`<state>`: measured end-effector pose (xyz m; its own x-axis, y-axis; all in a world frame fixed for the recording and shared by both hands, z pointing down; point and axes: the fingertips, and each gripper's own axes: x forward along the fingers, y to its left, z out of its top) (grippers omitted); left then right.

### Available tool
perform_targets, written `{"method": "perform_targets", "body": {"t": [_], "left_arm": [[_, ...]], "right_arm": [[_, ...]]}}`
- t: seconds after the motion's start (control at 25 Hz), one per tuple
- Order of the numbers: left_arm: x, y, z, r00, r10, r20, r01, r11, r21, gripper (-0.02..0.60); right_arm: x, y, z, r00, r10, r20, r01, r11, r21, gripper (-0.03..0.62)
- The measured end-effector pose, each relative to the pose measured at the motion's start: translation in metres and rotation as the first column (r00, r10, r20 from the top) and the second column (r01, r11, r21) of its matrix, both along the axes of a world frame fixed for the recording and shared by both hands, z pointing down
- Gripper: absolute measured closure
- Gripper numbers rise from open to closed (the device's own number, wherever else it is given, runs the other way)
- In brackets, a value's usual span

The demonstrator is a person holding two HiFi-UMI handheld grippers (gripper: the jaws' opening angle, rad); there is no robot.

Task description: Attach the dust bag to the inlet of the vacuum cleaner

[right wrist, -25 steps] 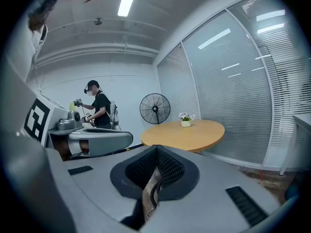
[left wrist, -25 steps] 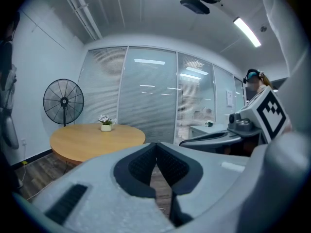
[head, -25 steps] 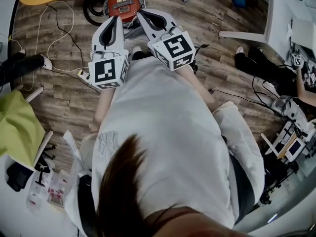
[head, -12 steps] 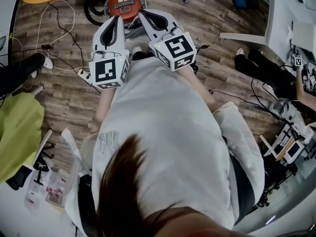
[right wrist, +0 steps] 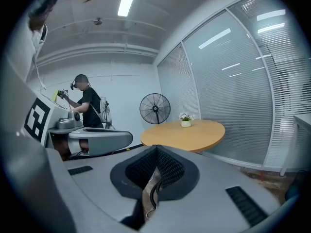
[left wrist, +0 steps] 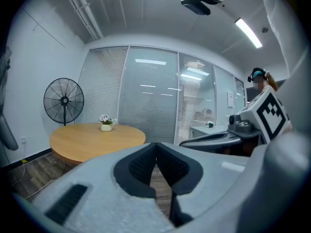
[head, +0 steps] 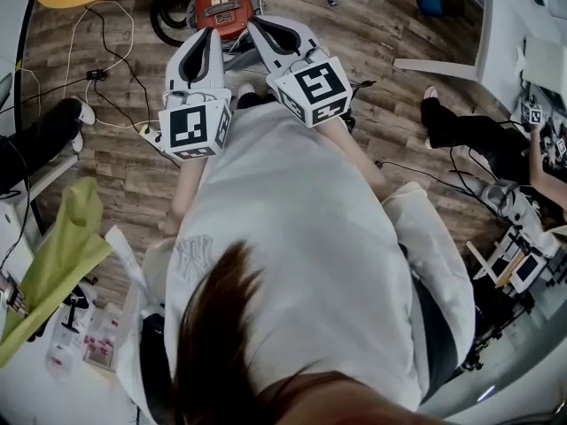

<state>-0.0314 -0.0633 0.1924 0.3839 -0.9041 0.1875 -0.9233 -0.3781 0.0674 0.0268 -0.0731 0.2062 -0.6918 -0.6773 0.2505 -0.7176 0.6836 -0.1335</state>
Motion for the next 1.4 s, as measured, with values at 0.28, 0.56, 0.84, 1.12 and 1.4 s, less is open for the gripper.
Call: {"method": "perform_targets", "body": {"t": [0.28, 0.56, 0.84, 1.12, 1.4], "left_arm": [[-0.002, -0.001, 0.002, 1.0, -0.003, -0.002, 0.003, 1.0, -0.004, 0.565], [-0.004, 0.0, 0.003, 1.0, 0.0, -0.003, 0.0, 1.0, -0.007, 0.565], [-0.009, -0.003, 0.002, 1.0, -0.003, -0.009, 0.003, 1.0, -0.006, 0.565], [-0.011, 0.0, 0.002, 1.0, -0.004, -0.012, 0.004, 1.0, -0.005, 0.565], [-0.008, 0.003, 0.001, 1.0, -0.001, -0.021, 0.001, 1.0, 0.009, 0.565]], "right_arm": [[-0.002, -0.001, 0.001, 1.0, -0.002, 0.001, 0.002, 1.0, -0.001, 0.591], [-0.005, 0.002, 0.001, 1.0, -0.008, -0.012, 0.008, 1.0, 0.006, 0.591], [-0.007, -0.002, 0.0, 1.0, -0.005, -0.013, 0.005, 1.0, 0.006, 0.591], [-0.009, 0.0, 0.0, 1.0, -0.003, -0.015, 0.004, 1.0, 0.009, 0.591], [-0.004, 0.004, 0.001, 1.0, 0.003, -0.024, -0.002, 1.0, 0.012, 0.591]]}}
